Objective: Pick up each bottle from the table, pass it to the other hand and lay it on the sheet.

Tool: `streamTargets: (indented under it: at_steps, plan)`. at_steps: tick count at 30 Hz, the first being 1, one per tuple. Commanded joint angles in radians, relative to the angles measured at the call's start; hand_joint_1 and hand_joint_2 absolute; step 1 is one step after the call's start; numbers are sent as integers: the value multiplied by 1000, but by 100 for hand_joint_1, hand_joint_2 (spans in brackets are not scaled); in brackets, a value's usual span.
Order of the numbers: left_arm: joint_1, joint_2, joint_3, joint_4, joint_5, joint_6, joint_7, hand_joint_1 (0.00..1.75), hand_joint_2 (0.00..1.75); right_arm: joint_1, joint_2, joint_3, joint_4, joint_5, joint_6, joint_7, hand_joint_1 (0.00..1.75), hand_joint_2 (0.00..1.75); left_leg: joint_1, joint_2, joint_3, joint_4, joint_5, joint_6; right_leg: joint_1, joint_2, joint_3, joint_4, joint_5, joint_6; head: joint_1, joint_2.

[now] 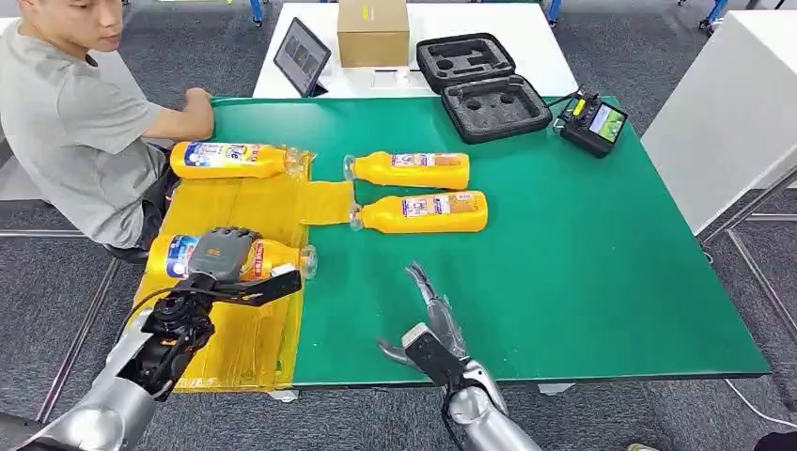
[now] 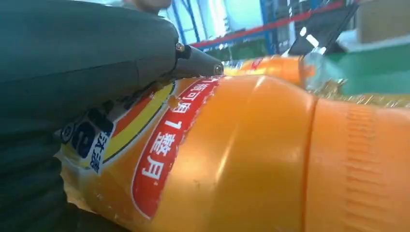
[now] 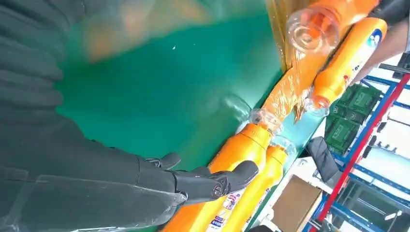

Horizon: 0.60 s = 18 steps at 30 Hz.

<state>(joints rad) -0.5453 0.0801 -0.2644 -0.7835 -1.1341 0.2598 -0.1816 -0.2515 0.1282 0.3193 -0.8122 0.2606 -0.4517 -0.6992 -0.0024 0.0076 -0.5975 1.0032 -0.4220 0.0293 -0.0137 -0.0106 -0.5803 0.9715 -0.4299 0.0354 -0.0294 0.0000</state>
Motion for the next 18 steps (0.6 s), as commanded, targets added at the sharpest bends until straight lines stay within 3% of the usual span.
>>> streamTargets:
  at_steps: [1, 13, 16, 18]
  plan:
    - [-90, -32, -18, 193, 33, -19, 19, 175, 175, -37, -4, 15, 55, -3, 2, 1, 0, 175, 1, -2, 1, 0, -1, -1, 1, -1, 2, 0, -1, -1, 0, 0]
    - [-99, -40, -5, 234, 53, -27, 40, 175, 175, -41, -3, 11, 58, 2, 5, 1, 0, 175, 1, -1, 2, 0, -1, -2, 1, 0, 3, 0, -1, -2, 0, 0]
    - [-107, -52, 0, 262, 65, -38, 31, 166, 175, -40, -4, 9, 60, 2, 2, 1, 0, 175, 1, -1, 2, 0, 0, -1, 0, 0, 2, 0, 0, -1, 0, 0]
    - [-108, -55, 3, 265, 69, -37, 29, 140, 175, -40, -5, 9, 60, 2, 1, 1, 0, 175, 1, -1, 2, 0, 0, -1, 1, 0, 2, 0, 0, -1, 0, 0]
